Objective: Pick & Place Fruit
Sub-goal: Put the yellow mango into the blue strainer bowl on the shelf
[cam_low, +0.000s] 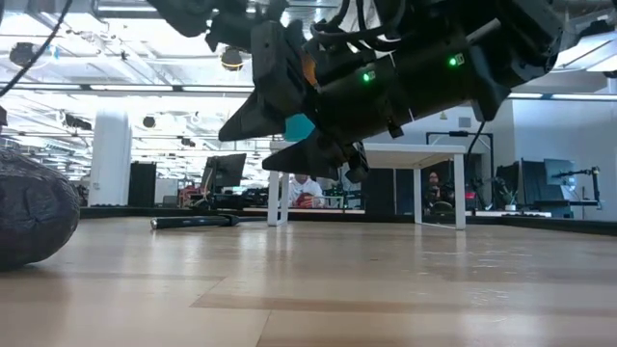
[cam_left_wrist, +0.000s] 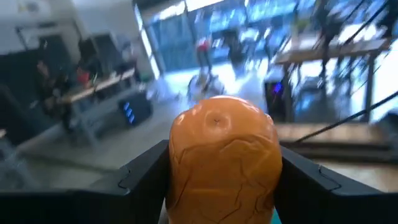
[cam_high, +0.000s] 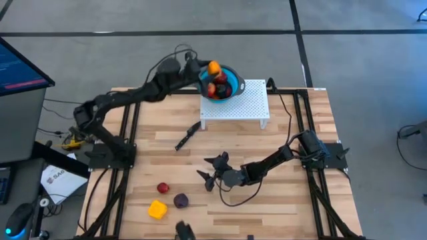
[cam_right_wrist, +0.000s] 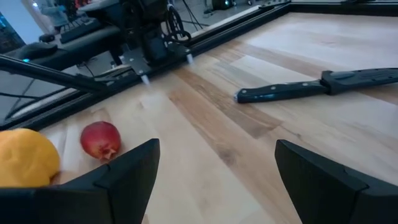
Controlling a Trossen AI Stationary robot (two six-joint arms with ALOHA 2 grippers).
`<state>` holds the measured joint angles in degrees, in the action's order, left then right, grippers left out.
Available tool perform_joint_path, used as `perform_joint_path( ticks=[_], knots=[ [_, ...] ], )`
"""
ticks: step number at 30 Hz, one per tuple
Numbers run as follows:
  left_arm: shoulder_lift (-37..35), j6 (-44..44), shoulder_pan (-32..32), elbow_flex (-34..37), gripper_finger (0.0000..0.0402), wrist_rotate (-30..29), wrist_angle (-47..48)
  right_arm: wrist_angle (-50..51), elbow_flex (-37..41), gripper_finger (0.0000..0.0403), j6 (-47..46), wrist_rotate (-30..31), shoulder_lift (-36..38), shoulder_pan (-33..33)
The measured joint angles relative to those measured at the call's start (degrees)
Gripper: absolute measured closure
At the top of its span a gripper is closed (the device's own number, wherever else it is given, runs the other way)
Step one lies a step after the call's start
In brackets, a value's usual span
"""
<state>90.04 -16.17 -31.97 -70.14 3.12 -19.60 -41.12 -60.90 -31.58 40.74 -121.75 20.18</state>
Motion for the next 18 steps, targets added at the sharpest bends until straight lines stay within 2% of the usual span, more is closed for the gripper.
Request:
perform_joint_path(
  ticks=[2,5,9,18],
  knots=[
    [1.72,-0.58,-1.75,-3.22,0.017,-0.7,5.55,-0.26,0.0,0.0091,-0.02,-0.18,0.0,-0.01],
    [3.53,-0.55,-3.87,-5.59,0.0171,-1.81,8.27,-0.49,0.0,0.0091,0.0,-0.17,-0.02,-0.06],
    [5.44,-0.21,-5.72,-5.95,0.0167,-0.88,8.4,-0.48,0.0,0.0091,0.11,-0.17,-0.02,-0.11],
    [7.37,-0.15,-5.71,-5.85,0.0156,-1.22,10.06,-0.48,0.0,0.0091,0.44,-0.19,-0.04,0.05]
  ],
)
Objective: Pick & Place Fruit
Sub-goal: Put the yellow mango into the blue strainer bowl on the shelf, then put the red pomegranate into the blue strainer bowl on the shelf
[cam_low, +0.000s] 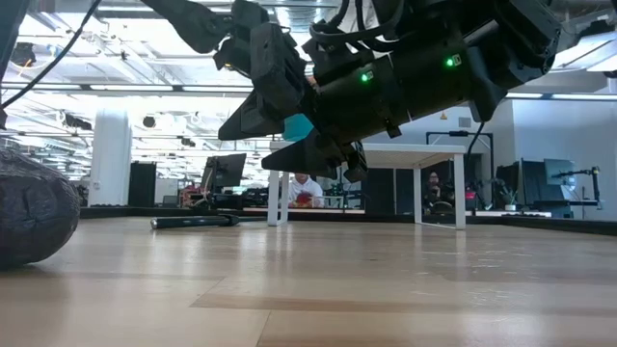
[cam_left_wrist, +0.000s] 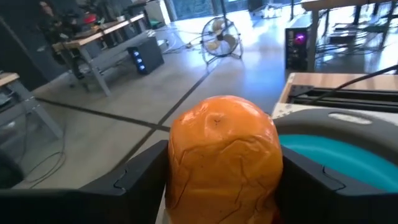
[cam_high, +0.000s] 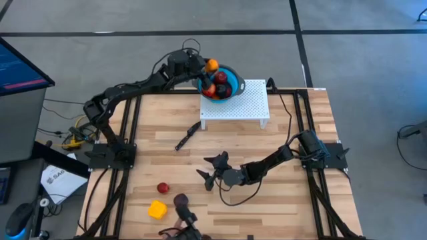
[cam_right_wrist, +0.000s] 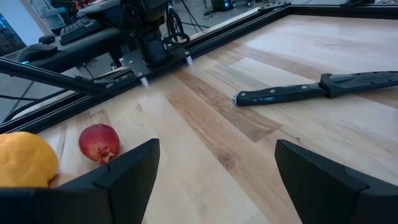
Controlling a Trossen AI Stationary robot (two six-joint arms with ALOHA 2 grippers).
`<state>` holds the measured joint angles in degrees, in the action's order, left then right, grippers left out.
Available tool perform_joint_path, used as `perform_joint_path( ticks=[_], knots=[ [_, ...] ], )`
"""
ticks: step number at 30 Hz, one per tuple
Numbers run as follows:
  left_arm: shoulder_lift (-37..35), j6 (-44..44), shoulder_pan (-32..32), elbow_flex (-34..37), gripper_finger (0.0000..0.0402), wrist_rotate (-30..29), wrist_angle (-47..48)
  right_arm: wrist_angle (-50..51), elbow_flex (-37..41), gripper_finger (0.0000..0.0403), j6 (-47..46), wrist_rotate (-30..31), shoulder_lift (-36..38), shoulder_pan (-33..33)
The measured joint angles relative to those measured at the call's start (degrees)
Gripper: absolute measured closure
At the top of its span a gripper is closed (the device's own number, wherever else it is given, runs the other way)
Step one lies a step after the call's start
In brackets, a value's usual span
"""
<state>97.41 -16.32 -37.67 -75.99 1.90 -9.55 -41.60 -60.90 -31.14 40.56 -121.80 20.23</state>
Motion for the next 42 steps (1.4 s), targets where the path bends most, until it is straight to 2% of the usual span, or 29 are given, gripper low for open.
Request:
perform_joint_path(
  ticks=[13,30,36,42],
  knots=[
    [0.0,0.24,0.09,0.0,0.014,-1.91,4.0,0.0,0.0,0.0091,0.04,-0.02,-0.02,0.02],
    [-0.7,1.76,0.09,0.01,0.0066,-0.1,6.32,-0.02,0.0,0.0091,0.04,-0.02,-0.02,0.02],
    [-6.7,1.3,0.27,0.0,0.0057,-0.18,7.77,-0.07,0.0,0.0091,-0.22,-0.04,-0.02,0.0],
    [-18.49,-1.4,3.6,2.09,0.0064,0.38,20.48,-0.11,0.0,0.0091,-0.19,-0.04,-0.02,-0.26]
  ],
)
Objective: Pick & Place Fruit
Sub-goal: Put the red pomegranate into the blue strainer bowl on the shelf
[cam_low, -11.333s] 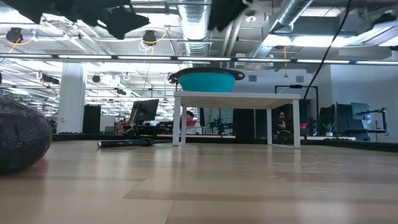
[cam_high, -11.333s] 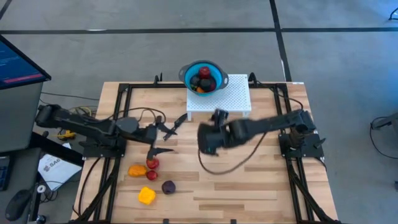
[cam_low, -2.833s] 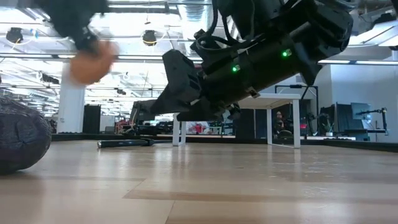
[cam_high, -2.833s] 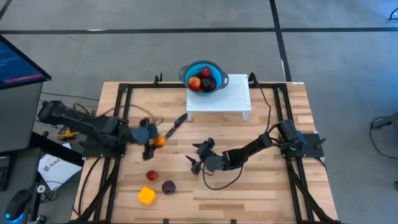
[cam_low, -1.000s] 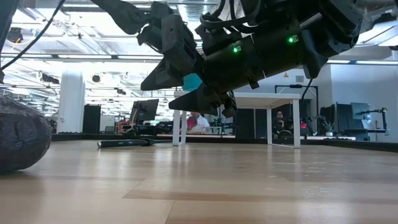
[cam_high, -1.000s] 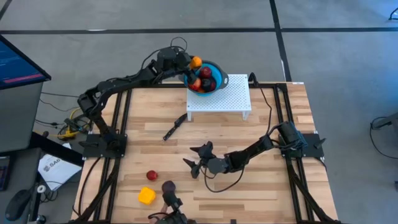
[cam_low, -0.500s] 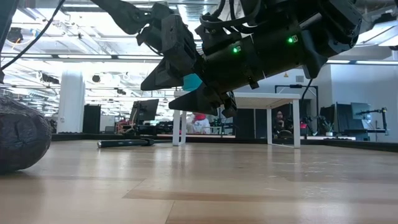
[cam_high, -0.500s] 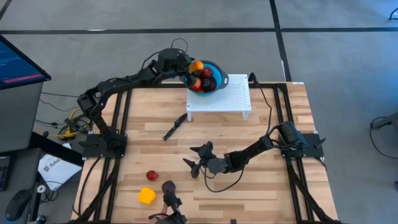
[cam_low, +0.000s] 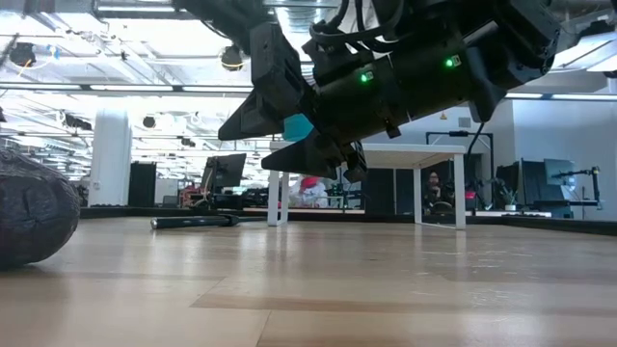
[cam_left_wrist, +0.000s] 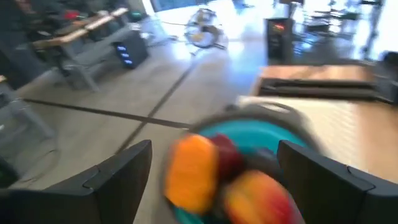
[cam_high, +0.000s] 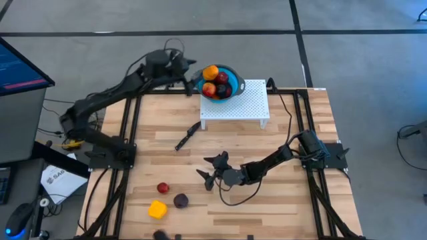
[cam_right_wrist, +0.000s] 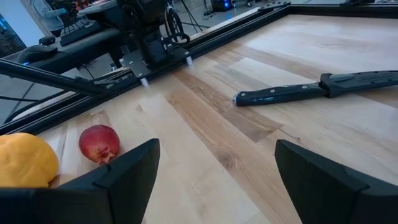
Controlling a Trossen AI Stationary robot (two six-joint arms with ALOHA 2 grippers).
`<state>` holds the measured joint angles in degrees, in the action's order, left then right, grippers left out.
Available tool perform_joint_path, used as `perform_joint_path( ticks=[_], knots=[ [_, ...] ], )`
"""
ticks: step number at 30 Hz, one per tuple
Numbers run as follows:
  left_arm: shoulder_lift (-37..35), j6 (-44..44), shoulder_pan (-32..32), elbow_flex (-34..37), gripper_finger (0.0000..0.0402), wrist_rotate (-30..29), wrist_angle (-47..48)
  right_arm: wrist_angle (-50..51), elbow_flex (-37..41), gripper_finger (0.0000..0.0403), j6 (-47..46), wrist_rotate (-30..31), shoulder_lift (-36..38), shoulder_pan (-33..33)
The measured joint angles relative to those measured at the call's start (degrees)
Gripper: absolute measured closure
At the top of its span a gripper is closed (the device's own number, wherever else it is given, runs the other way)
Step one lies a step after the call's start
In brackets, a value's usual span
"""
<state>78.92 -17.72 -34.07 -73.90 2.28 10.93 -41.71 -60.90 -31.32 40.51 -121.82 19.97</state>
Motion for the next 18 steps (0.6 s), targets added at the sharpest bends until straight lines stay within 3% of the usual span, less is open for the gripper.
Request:
perform_joint_path(
  ticks=[6,12,18],
  knots=[
    [-16.19,1.96,7.64,15.78,0.0079,0.72,3.46,0.05,0.0,0.0091,3.29,0.02,-0.02,-0.39],
    [-31.61,14.53,16.59,34.37,0.0093,-4.73,5.76,-0.02,0.0,0.0091,4.78,0.0,-0.02,-0.64],
    [-38.94,27.53,25.33,40.93,0.01,-2.97,22.94,0.29,0.04,0.0091,4.91,0.0,-0.55,-1.6]
  ],
)
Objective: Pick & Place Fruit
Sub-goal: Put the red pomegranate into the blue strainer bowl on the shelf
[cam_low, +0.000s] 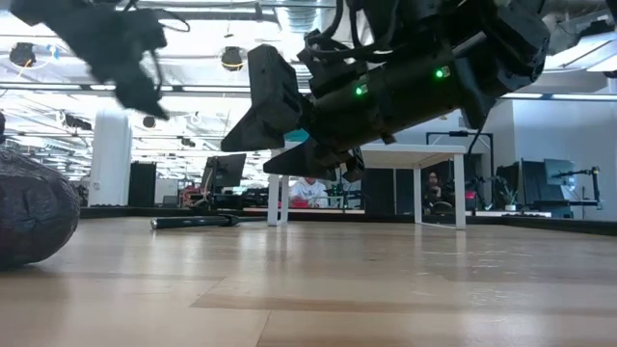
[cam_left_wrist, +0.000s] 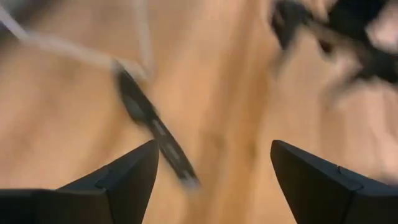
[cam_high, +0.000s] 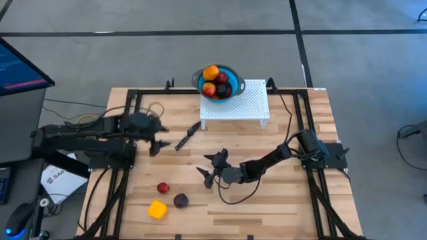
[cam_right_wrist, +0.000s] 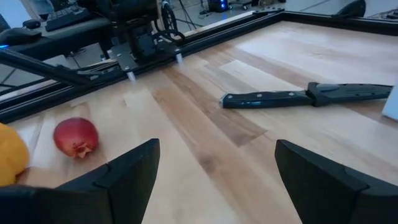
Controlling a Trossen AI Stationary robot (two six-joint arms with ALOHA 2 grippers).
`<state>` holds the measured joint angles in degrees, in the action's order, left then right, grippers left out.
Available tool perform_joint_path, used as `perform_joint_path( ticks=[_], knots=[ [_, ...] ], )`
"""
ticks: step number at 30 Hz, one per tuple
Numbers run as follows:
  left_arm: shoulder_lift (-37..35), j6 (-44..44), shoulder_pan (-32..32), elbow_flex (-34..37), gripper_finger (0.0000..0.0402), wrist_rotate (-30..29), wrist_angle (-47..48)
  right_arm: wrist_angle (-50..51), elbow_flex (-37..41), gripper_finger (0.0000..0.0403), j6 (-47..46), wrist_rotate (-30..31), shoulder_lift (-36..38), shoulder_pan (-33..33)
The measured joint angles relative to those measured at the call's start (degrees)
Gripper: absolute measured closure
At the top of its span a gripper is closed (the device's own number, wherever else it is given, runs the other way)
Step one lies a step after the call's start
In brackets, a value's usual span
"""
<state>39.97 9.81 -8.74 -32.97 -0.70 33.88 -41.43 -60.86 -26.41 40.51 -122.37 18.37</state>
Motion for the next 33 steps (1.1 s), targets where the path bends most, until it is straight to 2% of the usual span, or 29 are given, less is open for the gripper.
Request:
perform_joint_path(
  ticks=[7,13,17,26,33],
  knots=[
    [6.11,1.95,15.35,-0.55,0.0101,5.86,2.01,0.19,0.0,0.0091,-0.03,0.0,0.04,-2.08],
    [18.19,11.62,23.96,-0.48,0.0101,11.34,2.29,0.19,0.0,0.0091,-0.45,-0.09,0.06,-2.79],
    [25.5,14.13,28.81,-0.48,0.0101,13.07,2.03,0.13,0.0,0.0091,-0.47,-0.11,0.06,-2.75],
    [34.34,21.55,33.27,-0.48,0.0101,12.37,-4.33,0.24,0.0,0.0091,-0.46,-0.09,0.06,-2.78],
    [37.04,22.63,35.2,-0.48,0.0101,6.48,-5.33,0.3,0.0,0.0091,-0.48,-0.09,0.06,-2.58]
  ],
)
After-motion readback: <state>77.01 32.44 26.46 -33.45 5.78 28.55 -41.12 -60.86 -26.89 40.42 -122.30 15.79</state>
